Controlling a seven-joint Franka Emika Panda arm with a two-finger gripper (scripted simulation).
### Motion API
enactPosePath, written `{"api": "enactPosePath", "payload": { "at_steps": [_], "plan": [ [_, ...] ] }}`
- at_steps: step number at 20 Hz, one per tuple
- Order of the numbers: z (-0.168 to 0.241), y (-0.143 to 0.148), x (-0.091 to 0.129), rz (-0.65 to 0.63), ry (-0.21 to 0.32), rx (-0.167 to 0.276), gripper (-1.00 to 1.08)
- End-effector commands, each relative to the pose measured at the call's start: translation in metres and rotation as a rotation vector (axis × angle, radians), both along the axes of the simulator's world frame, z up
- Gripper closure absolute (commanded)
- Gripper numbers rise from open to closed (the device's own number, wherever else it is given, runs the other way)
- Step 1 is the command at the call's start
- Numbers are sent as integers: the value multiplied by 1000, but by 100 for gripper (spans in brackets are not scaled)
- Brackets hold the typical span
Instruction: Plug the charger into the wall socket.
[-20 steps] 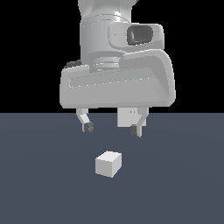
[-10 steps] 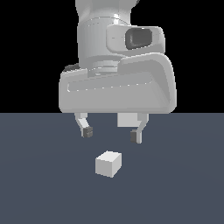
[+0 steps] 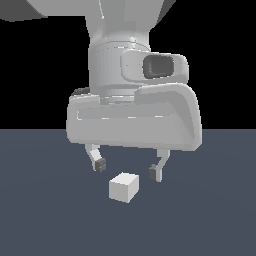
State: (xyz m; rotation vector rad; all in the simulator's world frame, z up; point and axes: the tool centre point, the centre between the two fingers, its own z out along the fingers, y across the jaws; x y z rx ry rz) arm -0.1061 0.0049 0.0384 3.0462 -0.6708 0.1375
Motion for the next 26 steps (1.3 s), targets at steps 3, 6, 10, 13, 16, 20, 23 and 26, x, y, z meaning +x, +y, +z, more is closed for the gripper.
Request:
{"api": "enactPosePath", "payload": {
  "at_steps": [3, 6, 10, 13, 16, 20, 23, 26],
  "plan": [
    [-18, 0, 0, -1, 0, 0, -92],
    [-24, 0, 0, -1, 0, 0, -92],
    [-27, 0, 0, -1, 0, 0, 108],
    [-27, 0, 0, -1, 0, 0, 108],
    [-27, 0, 0, -1, 0, 0, 108],
    [-26, 0, 0, 0, 0, 0, 108],
    [-26, -1, 1, 5, 0, 0, 108],
    [-24, -4, 3, 19, 0, 0, 108]
  ]
}}
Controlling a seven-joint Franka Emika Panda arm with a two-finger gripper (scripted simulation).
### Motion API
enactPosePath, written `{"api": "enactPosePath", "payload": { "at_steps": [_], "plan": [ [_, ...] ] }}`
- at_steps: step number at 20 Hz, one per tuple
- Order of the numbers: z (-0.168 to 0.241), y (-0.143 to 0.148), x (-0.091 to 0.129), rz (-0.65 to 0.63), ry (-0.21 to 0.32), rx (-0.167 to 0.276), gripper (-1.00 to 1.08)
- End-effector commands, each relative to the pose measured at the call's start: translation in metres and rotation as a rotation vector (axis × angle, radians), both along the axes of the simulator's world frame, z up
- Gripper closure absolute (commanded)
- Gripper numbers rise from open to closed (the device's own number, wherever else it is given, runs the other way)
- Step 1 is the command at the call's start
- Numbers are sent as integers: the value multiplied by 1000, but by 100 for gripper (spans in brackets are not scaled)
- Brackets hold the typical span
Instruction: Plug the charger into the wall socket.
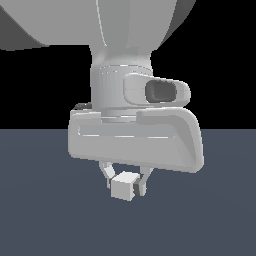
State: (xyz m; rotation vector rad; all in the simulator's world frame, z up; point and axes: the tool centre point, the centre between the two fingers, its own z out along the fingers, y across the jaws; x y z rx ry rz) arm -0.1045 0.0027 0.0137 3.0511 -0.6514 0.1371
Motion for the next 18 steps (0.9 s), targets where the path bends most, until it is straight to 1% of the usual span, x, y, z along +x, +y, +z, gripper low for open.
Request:
{"api": "enactPosePath", "payload": {
  "at_steps": [1, 9, 18],
  "plan": [
    [2, -3, 2, 13, -1, 0, 108],
    [16, -22, 17, 105, -1, -1, 108],
    [42, -51, 48, 273, -2, -2, 108]
  ]
}}
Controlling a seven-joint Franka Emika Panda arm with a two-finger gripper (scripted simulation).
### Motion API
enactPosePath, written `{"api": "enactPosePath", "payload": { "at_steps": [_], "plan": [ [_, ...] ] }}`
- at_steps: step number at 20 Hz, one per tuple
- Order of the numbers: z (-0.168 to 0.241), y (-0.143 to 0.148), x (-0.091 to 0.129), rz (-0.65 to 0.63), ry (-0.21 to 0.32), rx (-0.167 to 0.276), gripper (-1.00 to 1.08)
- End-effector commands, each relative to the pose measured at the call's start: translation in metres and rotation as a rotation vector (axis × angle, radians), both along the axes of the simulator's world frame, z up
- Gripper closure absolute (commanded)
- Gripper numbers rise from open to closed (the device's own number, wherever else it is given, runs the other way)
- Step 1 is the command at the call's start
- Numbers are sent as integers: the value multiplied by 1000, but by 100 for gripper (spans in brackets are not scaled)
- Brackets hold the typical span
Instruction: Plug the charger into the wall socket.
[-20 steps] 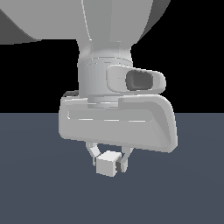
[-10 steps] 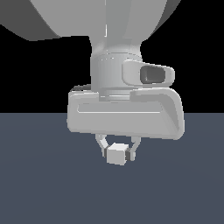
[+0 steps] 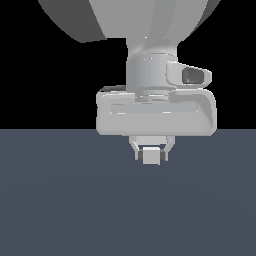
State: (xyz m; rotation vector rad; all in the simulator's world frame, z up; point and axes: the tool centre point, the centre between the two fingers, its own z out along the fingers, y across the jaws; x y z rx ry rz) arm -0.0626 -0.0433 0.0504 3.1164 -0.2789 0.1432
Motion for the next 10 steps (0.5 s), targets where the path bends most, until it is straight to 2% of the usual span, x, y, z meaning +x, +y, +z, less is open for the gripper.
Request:
{"api": "enactPosePath", "payload": {
  "at_steps": [1, 10],
  "plan": [
    [8, -8, 10, 51, 0, 0, 108],
    [33, -30, 48, 224, 0, 1, 108]
  ]
}}
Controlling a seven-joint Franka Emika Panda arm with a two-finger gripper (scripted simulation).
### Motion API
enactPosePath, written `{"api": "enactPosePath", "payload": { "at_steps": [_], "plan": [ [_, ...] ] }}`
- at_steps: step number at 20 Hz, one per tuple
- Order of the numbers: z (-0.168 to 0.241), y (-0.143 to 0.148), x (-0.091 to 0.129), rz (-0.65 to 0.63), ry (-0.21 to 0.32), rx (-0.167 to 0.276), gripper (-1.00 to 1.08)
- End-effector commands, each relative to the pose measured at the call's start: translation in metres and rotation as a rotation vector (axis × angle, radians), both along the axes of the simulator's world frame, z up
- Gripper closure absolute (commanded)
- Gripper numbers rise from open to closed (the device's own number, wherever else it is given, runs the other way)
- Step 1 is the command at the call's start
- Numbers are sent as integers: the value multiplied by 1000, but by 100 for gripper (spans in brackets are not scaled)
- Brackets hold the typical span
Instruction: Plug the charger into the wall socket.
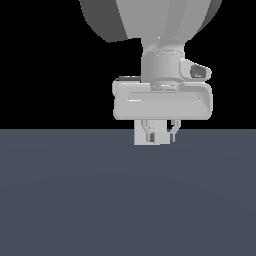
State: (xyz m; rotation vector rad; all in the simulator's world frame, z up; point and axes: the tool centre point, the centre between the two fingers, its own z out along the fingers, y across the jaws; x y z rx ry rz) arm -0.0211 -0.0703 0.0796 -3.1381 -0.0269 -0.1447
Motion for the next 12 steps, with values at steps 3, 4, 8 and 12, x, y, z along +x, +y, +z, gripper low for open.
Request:
{"api": "enactPosePath", "payload": {
  "at_steps": [3, 4, 8, 12],
  "plan": [
    [10, -7, 16, 72, 1, 1, 108],
    [12, -8, 19, 84, 1, 1, 108],
    [17, -11, 29, 124, 1, 1, 108],
    [20, -12, 34, 145, 2, 1, 108]
  ]
}}
